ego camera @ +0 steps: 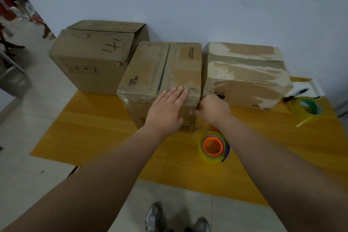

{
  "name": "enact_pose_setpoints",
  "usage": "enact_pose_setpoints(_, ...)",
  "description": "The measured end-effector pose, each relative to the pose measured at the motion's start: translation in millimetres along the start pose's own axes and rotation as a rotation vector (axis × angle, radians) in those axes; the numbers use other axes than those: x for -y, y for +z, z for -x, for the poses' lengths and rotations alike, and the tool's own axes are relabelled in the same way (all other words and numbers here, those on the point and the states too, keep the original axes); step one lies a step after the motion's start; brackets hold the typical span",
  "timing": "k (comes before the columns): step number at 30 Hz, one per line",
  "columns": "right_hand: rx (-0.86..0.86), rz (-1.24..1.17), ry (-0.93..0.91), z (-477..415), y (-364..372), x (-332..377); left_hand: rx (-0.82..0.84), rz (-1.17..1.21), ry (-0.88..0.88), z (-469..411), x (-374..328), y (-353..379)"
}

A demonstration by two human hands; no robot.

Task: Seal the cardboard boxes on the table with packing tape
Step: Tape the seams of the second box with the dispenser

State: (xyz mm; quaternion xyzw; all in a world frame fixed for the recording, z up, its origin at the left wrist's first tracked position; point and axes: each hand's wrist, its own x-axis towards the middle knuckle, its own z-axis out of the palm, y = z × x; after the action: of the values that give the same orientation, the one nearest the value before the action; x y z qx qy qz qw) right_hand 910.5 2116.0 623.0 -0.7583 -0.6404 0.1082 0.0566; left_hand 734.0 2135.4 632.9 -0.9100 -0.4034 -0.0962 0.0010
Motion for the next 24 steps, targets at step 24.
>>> enact_pose_setpoints(24, -0.064, 0.166, -0.197, 11.2, -30.4, 18.0, 0.023, 0.024, 0.105, -1.2, 15.4, -2.6)
